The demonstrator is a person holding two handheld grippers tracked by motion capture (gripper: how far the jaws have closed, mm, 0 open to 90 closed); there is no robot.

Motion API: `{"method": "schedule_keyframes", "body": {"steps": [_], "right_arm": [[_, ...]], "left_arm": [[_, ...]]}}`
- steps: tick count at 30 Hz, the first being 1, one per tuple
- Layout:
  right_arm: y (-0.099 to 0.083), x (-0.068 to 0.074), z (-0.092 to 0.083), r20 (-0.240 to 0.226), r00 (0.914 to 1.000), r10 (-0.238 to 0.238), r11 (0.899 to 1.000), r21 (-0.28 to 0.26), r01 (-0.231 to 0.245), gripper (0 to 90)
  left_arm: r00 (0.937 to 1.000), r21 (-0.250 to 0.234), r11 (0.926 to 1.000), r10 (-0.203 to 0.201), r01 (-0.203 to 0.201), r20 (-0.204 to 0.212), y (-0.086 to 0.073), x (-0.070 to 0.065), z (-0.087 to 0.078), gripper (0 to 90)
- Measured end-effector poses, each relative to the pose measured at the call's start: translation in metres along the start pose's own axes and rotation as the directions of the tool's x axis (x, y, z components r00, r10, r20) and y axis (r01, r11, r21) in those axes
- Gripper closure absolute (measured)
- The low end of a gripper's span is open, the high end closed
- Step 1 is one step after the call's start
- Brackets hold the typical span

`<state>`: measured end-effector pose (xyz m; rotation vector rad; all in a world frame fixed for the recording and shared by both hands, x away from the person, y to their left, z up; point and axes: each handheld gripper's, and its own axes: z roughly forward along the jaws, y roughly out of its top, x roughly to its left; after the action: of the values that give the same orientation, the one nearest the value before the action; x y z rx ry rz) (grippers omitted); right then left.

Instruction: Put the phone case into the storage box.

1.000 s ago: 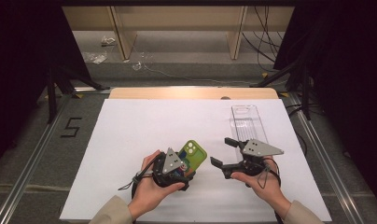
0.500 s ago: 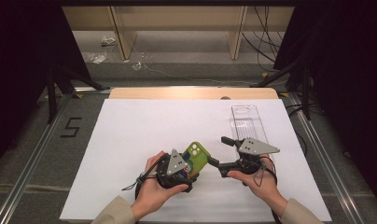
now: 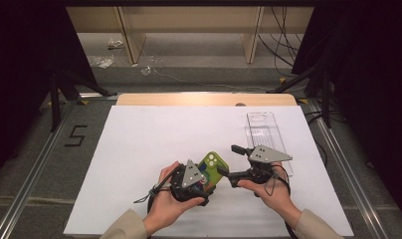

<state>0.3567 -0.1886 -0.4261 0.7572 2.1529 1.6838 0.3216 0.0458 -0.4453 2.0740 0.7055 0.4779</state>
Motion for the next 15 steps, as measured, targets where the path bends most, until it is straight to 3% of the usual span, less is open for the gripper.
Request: {"method": "schedule_keyframes", "body": {"steps": [15], "right_arm": [[0.003, 0.002, 0.013, -0.013, 0.9999, 0.006, 1.000, 0.011, -0.006, 16.2]], "left_arm": [[1.0000, 0.003, 1.0000, 0.003, -0.003, 0.007, 0.002, -0.003, 0.006, 16.0]]}}
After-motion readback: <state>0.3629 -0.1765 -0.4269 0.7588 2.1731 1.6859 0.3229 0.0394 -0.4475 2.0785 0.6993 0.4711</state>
